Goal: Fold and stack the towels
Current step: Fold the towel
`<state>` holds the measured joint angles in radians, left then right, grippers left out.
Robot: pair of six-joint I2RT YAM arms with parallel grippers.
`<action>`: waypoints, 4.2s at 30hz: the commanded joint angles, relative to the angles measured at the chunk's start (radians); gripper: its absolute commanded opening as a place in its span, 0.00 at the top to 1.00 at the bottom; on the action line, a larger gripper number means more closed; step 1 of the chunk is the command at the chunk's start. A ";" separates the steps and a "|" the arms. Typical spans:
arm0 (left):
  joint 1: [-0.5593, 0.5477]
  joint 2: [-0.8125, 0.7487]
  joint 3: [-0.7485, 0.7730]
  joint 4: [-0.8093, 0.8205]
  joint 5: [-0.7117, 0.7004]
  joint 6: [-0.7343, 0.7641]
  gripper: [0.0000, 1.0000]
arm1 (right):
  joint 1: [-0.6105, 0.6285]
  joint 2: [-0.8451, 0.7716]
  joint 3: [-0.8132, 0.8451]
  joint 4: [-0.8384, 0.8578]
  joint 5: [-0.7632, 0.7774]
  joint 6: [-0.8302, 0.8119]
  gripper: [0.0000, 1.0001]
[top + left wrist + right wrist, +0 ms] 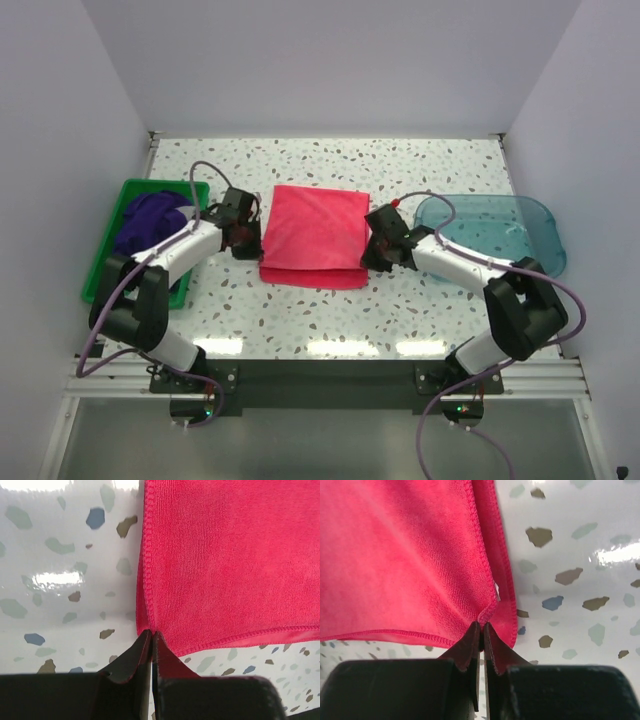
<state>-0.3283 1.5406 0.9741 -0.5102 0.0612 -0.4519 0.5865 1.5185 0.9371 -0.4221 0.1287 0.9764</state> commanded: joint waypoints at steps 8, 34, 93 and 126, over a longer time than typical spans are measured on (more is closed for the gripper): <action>0.005 0.041 -0.089 0.056 0.049 0.025 1.00 | 0.015 0.114 -0.095 0.048 -0.018 0.027 1.00; 0.017 -0.125 -0.038 -0.110 0.081 0.044 1.00 | 0.032 -0.037 0.060 -0.271 -0.058 -0.125 1.00; 0.061 -0.060 0.049 -0.045 0.164 -0.016 1.00 | -0.113 0.095 0.277 -0.343 0.107 -0.329 1.00; 0.037 -0.114 -0.321 0.084 0.252 -0.011 1.00 | -0.114 0.034 -0.095 -0.153 -0.021 -0.254 1.00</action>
<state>-0.2924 1.4414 0.6670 -0.4263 0.3565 -0.4789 0.4850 1.5551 0.8436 -0.5419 0.0235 0.7380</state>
